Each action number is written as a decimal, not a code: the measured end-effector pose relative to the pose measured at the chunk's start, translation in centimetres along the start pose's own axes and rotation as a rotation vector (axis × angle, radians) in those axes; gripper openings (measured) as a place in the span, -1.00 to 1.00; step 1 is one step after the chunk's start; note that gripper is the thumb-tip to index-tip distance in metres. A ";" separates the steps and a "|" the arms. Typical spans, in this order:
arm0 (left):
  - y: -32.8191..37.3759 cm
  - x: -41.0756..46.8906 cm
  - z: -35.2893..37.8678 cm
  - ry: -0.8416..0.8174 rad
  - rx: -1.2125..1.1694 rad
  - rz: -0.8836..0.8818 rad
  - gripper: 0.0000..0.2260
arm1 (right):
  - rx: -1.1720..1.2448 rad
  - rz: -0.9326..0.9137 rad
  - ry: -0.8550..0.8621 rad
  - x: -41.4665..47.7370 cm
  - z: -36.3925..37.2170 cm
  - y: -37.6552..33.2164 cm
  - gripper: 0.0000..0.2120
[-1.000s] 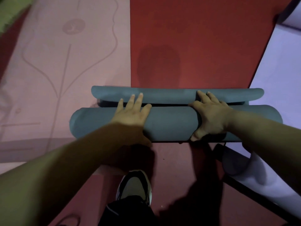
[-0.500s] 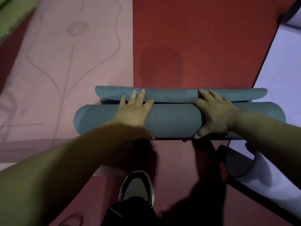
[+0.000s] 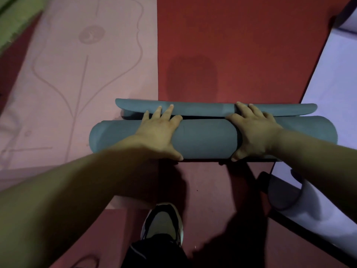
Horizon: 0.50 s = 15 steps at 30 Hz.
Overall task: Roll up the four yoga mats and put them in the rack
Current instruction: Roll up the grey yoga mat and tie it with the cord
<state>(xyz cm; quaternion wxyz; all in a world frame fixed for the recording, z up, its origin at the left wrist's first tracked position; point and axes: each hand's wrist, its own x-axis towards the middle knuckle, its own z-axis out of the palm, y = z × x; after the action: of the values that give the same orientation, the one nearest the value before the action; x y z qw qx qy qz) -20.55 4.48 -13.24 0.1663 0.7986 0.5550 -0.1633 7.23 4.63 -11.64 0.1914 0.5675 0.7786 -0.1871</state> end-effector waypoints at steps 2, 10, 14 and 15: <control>-0.1 -0.1 -0.2 0.010 -0.005 0.022 0.09 | 0.022 -0.009 -0.014 0.0 -0.3 0.0 0.20; 1.0 -5.3 2.1 -0.104 0.008 0.133 0.09 | 0.066 -0.142 -0.107 -4.5 2.0 -0.6 0.10; 2.0 -7.3 4.0 -0.072 -0.037 0.141 0.03 | 0.011 -0.146 -0.105 -6.6 4.5 -1.0 0.20; 1.9 -7.2 4.2 -0.063 -0.031 0.140 0.06 | 0.018 -0.151 -0.083 -6.6 4.6 -0.9 0.19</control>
<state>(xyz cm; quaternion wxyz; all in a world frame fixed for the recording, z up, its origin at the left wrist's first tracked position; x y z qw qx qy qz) -21.49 -4.03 -13.63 0.2068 0.8273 0.4947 -0.1678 8.61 -3.38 -12.16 0.2038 0.5005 0.8089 -0.2314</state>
